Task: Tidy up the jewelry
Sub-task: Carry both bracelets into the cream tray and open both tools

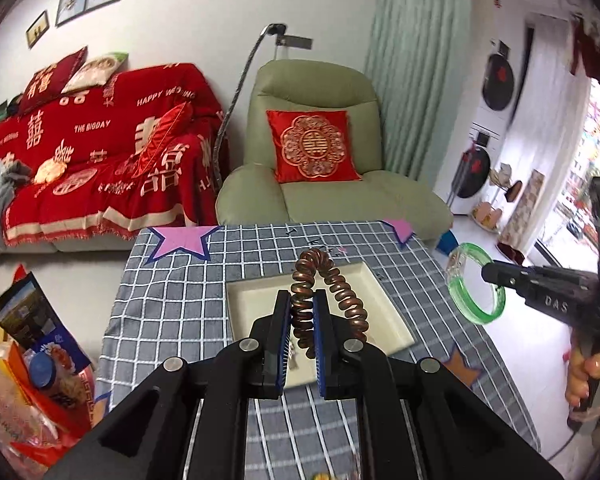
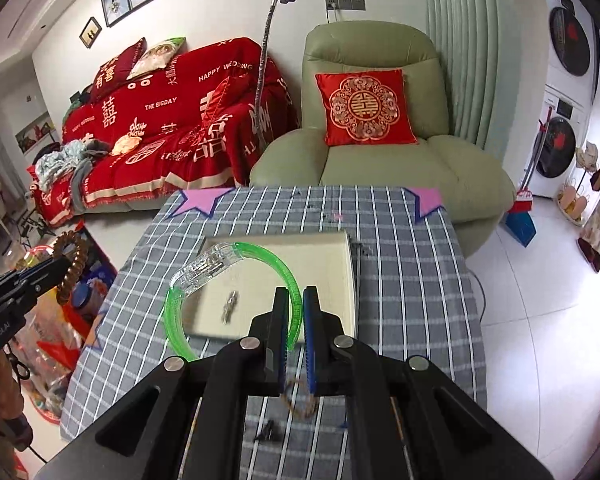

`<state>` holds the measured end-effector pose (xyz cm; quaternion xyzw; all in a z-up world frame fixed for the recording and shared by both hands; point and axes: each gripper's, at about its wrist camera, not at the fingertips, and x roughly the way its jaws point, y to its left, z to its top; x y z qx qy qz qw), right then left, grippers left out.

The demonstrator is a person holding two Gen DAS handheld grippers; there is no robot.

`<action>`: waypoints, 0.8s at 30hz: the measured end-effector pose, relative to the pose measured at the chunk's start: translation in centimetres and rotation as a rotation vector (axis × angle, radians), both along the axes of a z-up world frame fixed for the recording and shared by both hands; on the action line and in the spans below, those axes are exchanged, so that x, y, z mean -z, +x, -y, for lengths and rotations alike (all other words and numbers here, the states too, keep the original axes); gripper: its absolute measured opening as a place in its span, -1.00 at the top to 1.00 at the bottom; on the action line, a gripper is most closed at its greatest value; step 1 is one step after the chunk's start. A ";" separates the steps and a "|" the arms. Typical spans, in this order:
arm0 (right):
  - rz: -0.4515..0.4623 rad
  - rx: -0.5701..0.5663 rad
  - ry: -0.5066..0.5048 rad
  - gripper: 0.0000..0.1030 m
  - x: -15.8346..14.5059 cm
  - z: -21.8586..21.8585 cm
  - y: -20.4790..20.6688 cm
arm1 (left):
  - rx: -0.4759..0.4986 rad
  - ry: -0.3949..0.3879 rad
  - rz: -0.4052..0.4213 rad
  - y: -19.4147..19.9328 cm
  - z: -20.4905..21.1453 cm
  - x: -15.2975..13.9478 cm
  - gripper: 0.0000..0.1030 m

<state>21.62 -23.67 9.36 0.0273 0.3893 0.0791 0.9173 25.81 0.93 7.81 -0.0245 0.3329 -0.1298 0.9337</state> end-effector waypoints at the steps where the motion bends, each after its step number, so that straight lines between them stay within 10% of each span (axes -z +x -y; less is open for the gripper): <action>1: -0.002 0.002 -0.003 0.85 0.2 -0.1 0.8 | -0.006 -0.001 -0.016 1.1 0.1 0.7 0.56; 24: -0.236 0.108 0.098 0.85 20.2 1.5 12.9 | -0.083 0.160 -0.209 12.9 4.8 19.8 0.56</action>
